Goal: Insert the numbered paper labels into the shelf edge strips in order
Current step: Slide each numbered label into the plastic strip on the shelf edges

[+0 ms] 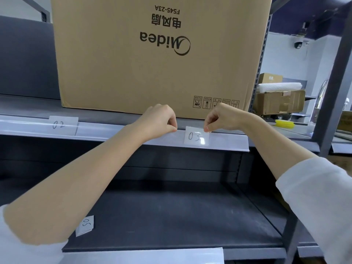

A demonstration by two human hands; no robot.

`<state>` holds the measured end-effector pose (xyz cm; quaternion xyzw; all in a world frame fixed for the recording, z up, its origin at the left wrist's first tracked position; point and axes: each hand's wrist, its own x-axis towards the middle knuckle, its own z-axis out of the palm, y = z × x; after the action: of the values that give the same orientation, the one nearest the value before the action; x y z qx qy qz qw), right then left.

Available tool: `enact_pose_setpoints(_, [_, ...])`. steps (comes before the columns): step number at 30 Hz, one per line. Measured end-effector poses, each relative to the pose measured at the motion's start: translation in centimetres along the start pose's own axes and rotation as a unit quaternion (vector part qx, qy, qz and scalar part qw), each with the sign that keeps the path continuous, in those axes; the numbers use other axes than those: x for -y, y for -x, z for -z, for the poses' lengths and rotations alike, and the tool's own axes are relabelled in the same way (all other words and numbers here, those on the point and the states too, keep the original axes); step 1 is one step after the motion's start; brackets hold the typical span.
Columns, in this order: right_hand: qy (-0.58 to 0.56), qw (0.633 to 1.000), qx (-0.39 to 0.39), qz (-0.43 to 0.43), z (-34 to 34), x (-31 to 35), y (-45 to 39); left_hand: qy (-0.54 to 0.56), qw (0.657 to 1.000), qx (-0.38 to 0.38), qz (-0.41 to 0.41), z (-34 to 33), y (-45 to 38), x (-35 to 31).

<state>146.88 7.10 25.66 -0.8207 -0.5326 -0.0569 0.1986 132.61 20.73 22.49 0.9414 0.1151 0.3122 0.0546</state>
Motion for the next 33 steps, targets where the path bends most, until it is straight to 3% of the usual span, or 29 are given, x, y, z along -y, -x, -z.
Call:
enact_pose_setpoints(15, [-0.006, 0.997, -0.071, -0.023, -1.3, -0.3, 0.4, 0.035, 0.998, -0.042, 0.021, -0.7, 0.5, 0.0])
enact_pose_setpoints(21, [-0.072, 0.971, -0.23, -0.008, -1.9, 0.7, 1.9, 0.012, 0.984, -0.176, 0.019, -0.5, 3.2, 0.6])
enact_pose_setpoints(33, [-0.136, 0.982, -0.133, -0.013, -10.9, 13.3, 8.3, 0.091, 0.991, -0.055, 0.084, 7.0, 20.1, 8.1])
